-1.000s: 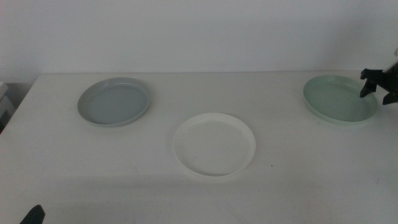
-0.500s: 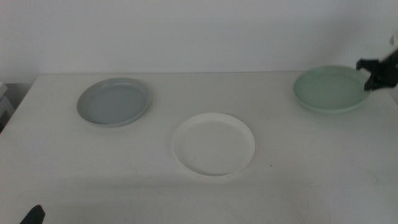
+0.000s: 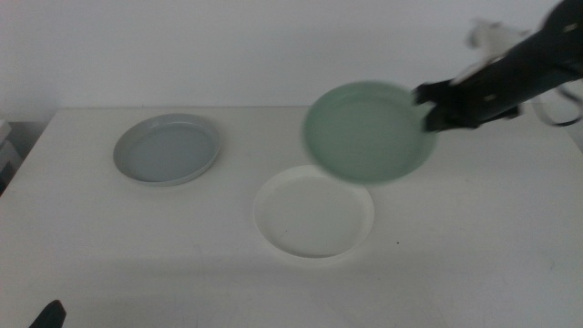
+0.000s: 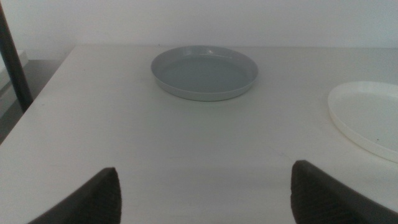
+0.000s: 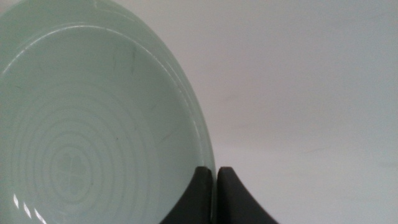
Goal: Stack the three bowls on top of each other.
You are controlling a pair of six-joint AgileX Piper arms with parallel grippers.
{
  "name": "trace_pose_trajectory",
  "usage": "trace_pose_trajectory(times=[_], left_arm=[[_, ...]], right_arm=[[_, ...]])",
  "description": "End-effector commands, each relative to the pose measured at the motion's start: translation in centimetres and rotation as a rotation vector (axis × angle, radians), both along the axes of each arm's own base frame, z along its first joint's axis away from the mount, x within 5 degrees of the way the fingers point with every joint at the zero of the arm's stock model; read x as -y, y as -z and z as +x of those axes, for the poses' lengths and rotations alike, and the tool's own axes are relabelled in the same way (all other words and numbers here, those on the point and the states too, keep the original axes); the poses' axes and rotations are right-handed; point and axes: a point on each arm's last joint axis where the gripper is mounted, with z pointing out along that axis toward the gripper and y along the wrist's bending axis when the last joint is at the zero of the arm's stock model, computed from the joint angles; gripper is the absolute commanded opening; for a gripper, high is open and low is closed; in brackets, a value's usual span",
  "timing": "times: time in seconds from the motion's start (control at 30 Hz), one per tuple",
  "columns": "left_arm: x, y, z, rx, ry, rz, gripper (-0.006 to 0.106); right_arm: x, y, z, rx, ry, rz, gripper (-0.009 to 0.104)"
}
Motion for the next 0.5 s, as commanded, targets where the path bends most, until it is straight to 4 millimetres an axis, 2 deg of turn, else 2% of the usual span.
trace_pose_trajectory(times=[0.0, 0.1, 0.2, 0.3, 0.47], left_arm=[[-0.1, -0.9, 0.0, 0.094, -0.010, -0.030, 0.105], [-0.1, -0.9, 0.0, 0.094, -0.010, -0.030, 0.105], [-0.1, -0.9, 0.0, 0.094, -0.010, -0.030, 0.105], [-0.1, -0.9, 0.0, 0.094, -0.010, -0.030, 0.105], [-0.1, -0.9, 0.0, 0.094, -0.010, -0.030, 0.105]], right_arm=[[-2.9, -2.2, -0.6, 0.099, -0.038, 0.043, -0.001], [-5.7, -1.0, -0.7, 0.091, -0.080, 0.051, -0.001], [-7.0, 0.6, -0.5, 0.059, -0.087, 0.051, -0.001], [-7.2, 2.4, 0.0, 0.010, -0.085, 0.048, -0.001], [-7.3, 4.1, 0.3, -0.041, -0.095, 0.032, -0.001]])
